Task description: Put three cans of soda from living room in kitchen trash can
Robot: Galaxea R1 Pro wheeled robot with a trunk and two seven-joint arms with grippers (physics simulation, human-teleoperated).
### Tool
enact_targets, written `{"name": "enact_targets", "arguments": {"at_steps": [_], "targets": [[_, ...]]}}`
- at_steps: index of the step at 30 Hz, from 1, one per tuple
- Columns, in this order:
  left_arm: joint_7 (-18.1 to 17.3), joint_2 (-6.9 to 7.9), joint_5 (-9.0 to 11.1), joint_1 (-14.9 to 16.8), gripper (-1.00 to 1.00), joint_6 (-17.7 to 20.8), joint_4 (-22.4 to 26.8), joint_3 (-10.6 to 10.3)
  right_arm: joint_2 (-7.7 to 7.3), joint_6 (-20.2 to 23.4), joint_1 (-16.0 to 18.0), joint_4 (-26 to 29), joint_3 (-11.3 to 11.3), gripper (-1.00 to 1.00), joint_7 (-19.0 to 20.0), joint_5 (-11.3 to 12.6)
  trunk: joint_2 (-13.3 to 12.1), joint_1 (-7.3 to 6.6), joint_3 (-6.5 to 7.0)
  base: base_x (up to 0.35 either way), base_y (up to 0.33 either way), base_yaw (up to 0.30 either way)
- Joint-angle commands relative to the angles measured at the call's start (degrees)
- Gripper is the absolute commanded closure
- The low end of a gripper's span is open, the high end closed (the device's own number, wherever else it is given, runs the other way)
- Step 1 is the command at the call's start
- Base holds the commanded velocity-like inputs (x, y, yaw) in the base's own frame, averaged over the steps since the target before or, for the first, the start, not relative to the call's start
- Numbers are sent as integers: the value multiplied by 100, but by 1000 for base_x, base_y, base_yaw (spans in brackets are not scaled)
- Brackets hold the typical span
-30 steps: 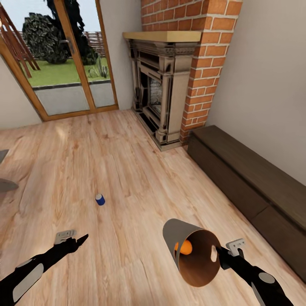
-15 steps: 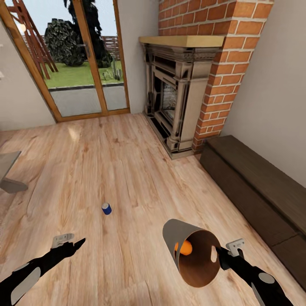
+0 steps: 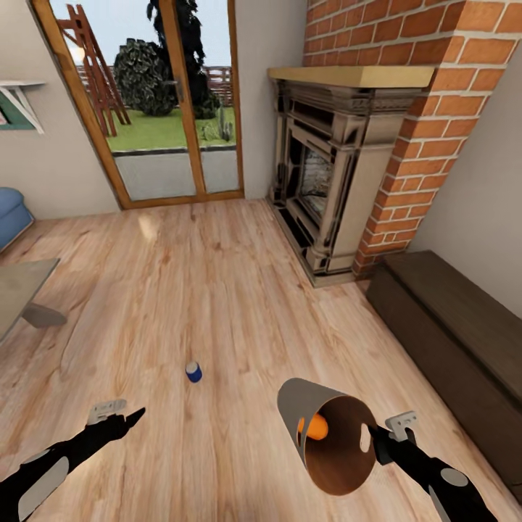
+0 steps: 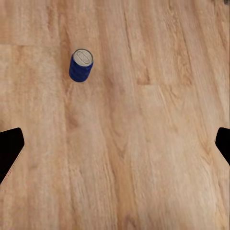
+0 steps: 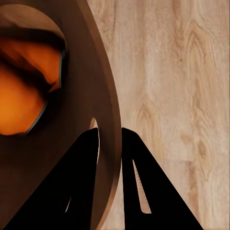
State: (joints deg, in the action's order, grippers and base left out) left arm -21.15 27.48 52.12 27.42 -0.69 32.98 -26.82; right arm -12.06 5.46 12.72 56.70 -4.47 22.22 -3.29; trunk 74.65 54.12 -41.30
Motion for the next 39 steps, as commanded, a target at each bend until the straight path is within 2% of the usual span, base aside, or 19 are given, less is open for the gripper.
{"name": "enact_targets", "arguments": {"at_steps": [1, 19, 25, 35, 39], "targets": [[2, -1, 0, 0, -100, 0, -1, -3, 1, 8, 3, 9, -1, 100, 46, 65, 0, 0, 2, 323, -84, 150], [39, -22, 3, 9, -100, 86, -183, -16, 8, 8, 3, -25, -4, 100, 39, 74, 0, 0, 7, 323, -91, 22], [184, -23, 1, 9, -100, 80, -179, -17, 57, 8, 3, -33, -4, 100, 37, 67, 0, 0, 7, 323, -91, 0], [209, -23, 8, 9, -100, 63, -178, -1, 72, 8, 3, -44, -1, 100, 37, 65, 0, 0, 7, 260, -44, 0], [208, -23, 8, 9, -100, 61, -178, -5, 138, 8, 3, -130, 53, 100, 33, 46, 0, 0, 8, 161, -3, 131]]}}
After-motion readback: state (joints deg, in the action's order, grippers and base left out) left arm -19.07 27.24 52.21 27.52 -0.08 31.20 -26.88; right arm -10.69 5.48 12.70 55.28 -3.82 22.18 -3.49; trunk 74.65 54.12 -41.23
